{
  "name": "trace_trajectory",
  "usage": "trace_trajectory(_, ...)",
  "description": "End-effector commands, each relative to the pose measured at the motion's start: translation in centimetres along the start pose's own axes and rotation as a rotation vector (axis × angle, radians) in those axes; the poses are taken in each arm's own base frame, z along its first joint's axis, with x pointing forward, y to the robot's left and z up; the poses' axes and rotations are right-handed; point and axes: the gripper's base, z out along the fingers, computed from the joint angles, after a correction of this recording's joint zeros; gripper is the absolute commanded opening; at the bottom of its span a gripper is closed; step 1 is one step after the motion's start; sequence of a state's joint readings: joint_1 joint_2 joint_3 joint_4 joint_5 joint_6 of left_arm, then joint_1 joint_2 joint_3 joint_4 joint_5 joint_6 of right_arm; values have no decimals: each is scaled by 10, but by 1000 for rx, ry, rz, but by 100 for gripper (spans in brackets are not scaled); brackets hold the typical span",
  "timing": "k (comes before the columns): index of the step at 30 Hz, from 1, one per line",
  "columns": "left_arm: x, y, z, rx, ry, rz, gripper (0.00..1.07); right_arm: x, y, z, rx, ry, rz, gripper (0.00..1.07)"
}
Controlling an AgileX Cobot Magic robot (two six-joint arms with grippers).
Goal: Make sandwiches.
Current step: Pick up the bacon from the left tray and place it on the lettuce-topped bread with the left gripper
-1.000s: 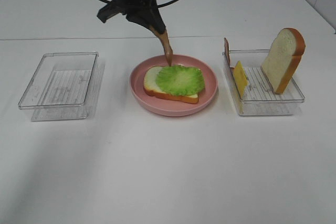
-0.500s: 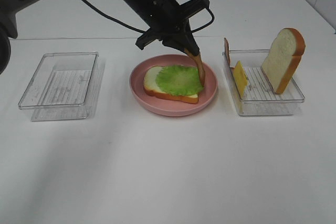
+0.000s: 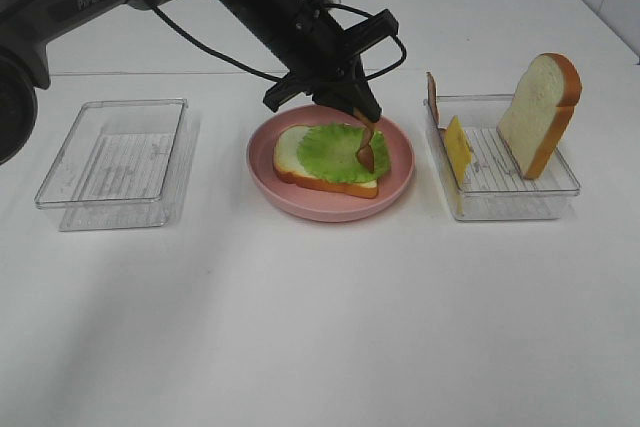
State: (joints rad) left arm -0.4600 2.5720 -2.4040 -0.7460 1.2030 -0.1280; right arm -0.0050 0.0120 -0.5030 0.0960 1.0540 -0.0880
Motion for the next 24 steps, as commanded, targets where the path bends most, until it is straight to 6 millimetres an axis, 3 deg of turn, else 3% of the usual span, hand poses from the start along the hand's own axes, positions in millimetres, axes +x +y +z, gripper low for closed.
trace_trajectory(1, 1, -12, -1, 66, -1, 26, 0, 0, 0, 1, 0, 2, 4, 97)
trace_trajectory(9, -2, -12, -2, 62, -20, 44, 0, 0, 0, 1, 0, 2, 4, 97)
trace_trajectory(16, -5, 11, 12, -15, -7, 48, 0, 0, 0, 1, 0, 2, 4, 97)
trace_trajectory(24, -10, 29, 7, -179, -42, 54, 0, 0, 0, 1, 0, 2, 4, 97)
